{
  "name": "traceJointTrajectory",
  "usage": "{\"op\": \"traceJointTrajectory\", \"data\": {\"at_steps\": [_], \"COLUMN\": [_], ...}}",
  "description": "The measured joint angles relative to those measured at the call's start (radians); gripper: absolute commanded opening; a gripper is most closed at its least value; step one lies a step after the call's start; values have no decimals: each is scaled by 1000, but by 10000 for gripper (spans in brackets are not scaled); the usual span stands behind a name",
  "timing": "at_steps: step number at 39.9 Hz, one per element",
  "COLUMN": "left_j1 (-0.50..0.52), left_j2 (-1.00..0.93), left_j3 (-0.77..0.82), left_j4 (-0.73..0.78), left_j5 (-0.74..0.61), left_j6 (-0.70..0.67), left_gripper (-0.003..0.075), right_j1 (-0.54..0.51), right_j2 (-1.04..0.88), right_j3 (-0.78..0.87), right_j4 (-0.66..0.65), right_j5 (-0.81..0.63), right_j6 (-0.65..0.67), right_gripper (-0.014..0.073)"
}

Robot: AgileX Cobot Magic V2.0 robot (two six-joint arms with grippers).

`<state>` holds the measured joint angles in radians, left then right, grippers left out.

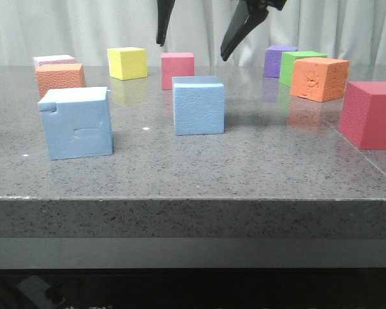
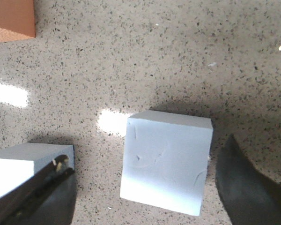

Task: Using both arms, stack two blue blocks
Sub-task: 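Open the right gripper and raise it away from the cube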

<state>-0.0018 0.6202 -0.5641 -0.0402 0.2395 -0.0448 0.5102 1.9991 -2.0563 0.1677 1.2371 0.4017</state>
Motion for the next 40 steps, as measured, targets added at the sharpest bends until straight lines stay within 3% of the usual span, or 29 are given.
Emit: {"op": "traceJointTrajectory", "data": {"at_steps": [3, 12, 17, 20, 32, 40], "left_j1": [0, 0, 0, 0, 0, 0], "left_j2": [0, 0, 0, 0, 0, 0], "left_j3": [0, 0, 0, 0, 0, 0], "left_j4": [0, 0, 0, 0, 0, 0], "left_j5": [0, 0, 0, 0, 0, 0], "left_j6": [0, 0, 0, 0, 0, 0], "left_gripper": [671, 671, 671, 671, 671, 671], "right_j1": [0, 0, 0, 0, -7, -91], "right_j2": [0, 0, 0, 0, -17, -89], "right_j3": [0, 0, 0, 0, 0, 0], "right_j4": [0, 0, 0, 0, 0, 2], "right_j5": [0, 0, 0, 4, 10, 12], "right_j6": [-10, -15, -16, -18, -27, -87], "right_gripper": [502, 89, -34, -74, -69, -69]}}
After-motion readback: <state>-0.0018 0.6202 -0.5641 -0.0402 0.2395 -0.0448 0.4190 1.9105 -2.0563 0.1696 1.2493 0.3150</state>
